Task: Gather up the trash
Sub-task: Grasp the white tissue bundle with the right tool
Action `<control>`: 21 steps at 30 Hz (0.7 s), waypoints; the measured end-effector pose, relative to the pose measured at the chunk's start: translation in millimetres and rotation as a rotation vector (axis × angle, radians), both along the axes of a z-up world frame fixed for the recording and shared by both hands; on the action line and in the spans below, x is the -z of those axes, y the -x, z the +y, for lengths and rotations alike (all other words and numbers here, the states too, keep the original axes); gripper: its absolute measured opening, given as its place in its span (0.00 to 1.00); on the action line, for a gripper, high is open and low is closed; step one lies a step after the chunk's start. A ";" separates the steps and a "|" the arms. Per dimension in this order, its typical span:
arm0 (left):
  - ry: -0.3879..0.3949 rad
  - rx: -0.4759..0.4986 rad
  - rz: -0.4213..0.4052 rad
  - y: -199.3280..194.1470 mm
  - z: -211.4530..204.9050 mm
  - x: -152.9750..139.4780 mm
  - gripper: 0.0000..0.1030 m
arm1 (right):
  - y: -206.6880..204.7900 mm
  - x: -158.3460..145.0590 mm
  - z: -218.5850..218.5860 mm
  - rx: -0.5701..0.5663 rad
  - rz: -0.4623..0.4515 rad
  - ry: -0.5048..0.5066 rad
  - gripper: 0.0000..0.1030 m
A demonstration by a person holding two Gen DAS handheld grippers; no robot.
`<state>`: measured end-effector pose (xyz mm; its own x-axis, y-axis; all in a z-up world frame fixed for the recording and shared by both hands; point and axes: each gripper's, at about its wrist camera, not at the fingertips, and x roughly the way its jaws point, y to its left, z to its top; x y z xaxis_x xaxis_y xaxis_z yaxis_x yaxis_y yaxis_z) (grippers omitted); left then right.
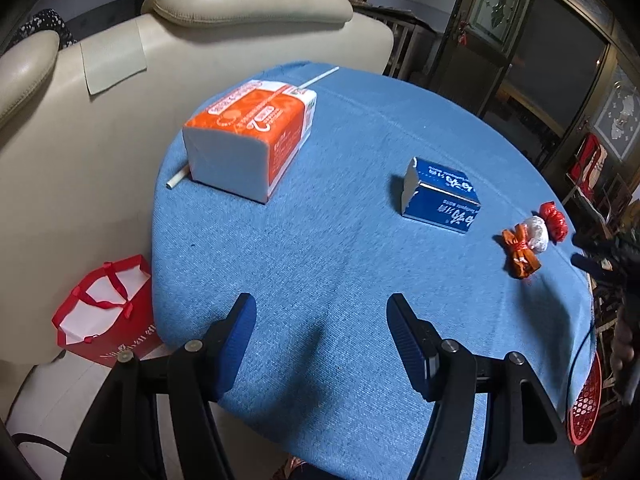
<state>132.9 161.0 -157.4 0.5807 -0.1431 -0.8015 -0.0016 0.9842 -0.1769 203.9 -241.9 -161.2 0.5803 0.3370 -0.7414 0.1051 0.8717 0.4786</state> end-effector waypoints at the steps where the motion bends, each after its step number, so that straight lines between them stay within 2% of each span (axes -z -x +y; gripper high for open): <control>1: 0.001 0.002 0.005 -1.8 -0.7 1.4 0.66 | -8.1 3.1 1.0 0.003 0.004 -0.005 0.58; 3: -0.001 0.006 0.012 -5.1 -2.8 3.6 0.66 | -20.1 7.1 2.3 0.014 0.004 -0.011 0.60; 5: -0.002 0.013 0.016 -7.5 -5.6 4.4 0.66 | -30.4 11.2 2.9 0.031 0.008 -0.019 0.67; 8: 0.000 0.027 0.014 -10.1 -10.0 3.5 0.66 | -41.7 16.0 6.0 0.039 0.015 -0.037 0.67; 15: -0.009 0.080 0.002 -14.5 -30.8 -3.1 0.66 | -53.5 27.7 26.4 0.014 0.014 0.042 0.66; 21: -0.026 0.140 -0.004 -16.8 -57.3 -8.6 0.66 | -49.0 33.6 24.1 0.016 -0.007 0.049 0.47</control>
